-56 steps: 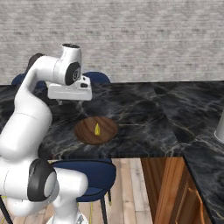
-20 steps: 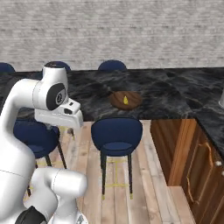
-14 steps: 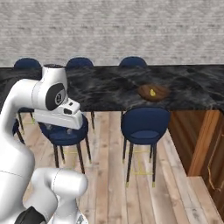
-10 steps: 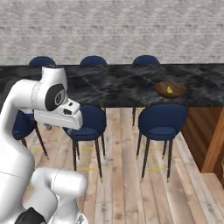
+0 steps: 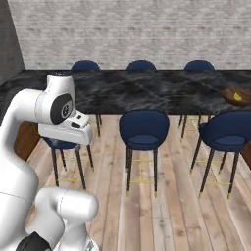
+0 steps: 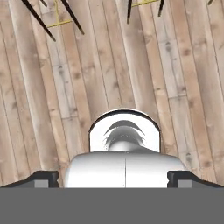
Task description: There is a bowl on the dining counter. Grab a lemon wedge from the fridge and place it in the bowl. Then get the liquor bottle and glass cup from the cabinet and place them next to the bowl.
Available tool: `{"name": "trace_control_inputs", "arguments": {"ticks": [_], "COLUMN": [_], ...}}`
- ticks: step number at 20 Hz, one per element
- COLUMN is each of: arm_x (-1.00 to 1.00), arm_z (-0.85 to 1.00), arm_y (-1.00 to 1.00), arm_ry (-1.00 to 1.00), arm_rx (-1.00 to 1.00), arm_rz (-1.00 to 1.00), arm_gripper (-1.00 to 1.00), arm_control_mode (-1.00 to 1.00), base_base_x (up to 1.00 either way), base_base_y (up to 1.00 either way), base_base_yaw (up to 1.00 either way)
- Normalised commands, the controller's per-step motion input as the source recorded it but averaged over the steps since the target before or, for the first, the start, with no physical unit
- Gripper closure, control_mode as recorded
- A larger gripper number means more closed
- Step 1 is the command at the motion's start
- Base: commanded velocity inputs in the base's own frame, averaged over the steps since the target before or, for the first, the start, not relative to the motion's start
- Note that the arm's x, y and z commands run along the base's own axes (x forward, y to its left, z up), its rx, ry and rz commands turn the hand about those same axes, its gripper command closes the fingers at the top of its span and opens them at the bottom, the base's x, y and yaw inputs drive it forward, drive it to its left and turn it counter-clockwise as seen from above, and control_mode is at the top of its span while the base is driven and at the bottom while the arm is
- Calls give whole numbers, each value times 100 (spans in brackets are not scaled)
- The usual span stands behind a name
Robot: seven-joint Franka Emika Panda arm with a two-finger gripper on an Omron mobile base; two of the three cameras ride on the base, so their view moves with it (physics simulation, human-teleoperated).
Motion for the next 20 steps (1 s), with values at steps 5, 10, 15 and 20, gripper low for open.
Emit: {"name": "trace_control_inputs", "arguments": {"ticks": [5,10,15,20], "arm_x": [0,0,0,0], "arm_z": [0,0,0,0], "arm_y": [0,0,0,0], "arm_ry": [0,0,0,0], "arm_rx": [0,0,0,0], "arm_rz": [0,0,0,0], "arm_gripper": [-100,-100,-100,-100], "arm_control_mode": [100,100,100,100], "base_base_x": [-46,-24,-1,4], "base_base_y": [100,100,100,100], "base_base_yaw": [21,22,15,11]}}
